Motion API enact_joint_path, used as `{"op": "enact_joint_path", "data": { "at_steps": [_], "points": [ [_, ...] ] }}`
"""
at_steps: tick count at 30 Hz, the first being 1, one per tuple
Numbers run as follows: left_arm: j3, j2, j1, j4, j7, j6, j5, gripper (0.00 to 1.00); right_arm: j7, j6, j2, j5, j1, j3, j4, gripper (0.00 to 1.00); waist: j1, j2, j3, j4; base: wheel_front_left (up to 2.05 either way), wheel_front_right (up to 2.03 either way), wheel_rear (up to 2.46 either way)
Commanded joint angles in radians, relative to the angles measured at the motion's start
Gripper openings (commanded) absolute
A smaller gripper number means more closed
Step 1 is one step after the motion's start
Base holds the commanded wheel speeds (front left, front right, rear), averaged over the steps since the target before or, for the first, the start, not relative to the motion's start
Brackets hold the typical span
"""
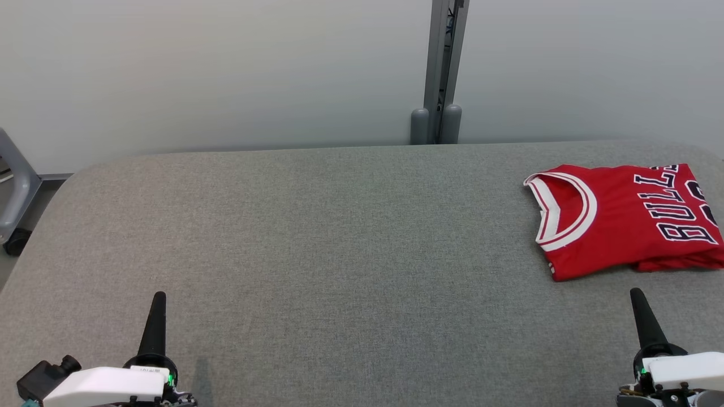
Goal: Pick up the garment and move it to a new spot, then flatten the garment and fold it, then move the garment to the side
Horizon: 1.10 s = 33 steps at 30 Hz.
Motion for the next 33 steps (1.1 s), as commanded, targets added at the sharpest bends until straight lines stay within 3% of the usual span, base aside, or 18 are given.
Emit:
{"op": "enact_joint_path", "data": {
  "at_steps": [1, 33],
  "points": [
    [0.007, 0.007, -0.028, -0.005, 0.006, -0.006, -0.027, 0.0, 0.009, 0.0, -0.011, 0.031, -0.025, -0.001, -0.002, 0.0, 0.0, 0.0, 0.001, -0.001, 0.0, 0.0, 0.0],
    [0.025, 0.01, -0.097, 0.003, 0.073, -0.014, -0.277, 0.0, 0.075, 0.001, -0.016, 0.325, -0.081, 0.012, 0.017, 0.0, 0.0, 0.0, 0.02, -0.015, 0.0, 0.0, 0.0]
  ]
}}
